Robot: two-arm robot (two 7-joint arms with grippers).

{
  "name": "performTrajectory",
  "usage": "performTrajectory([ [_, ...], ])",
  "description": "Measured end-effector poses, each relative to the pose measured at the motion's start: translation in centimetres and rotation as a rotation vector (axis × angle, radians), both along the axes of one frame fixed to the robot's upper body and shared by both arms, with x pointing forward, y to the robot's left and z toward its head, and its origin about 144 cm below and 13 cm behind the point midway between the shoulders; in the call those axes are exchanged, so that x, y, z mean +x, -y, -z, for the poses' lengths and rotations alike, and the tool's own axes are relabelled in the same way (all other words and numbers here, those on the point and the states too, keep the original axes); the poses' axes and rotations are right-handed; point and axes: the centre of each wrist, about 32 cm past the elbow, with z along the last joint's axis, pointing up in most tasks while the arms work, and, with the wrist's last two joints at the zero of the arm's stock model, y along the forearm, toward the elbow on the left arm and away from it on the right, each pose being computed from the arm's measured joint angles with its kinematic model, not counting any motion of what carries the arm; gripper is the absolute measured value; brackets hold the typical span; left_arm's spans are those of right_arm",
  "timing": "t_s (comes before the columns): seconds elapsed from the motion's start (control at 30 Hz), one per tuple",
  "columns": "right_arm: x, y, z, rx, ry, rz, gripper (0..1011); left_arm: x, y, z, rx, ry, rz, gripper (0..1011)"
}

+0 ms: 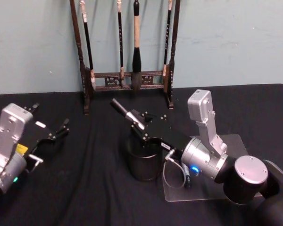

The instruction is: Pick up the water-based marker from the table and place it into the pen holder.

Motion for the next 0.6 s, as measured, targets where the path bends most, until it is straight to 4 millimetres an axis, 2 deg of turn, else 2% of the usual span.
performTrajectory([
  [0.13, -0.01, 0.01, 0.0, 0.001, 0.0, 0.0, 217, 0.0, 0.0, 0.0, 0.0, 0.0, 0.0, 1009],
  [0.37, -0.02, 0.04, -0.01, 0.001, 0.0, 0.001, 450, 0.0, 0.0, 0.0, 0.0, 0.0, 0.0, 1009],
  [0.43, -0.03, 0.04, -0.01, 0.002, 0.0, 0.001, 487, 0.0, 0.0, 0.0, 0.0, 0.0, 0.0, 1009],
  [0.6, -0.04, 0.05, -0.01, 0.002, 0.0, 0.002, 674, 0.0, 0.0, 0.0, 0.0, 0.0, 0.0, 1009],
])
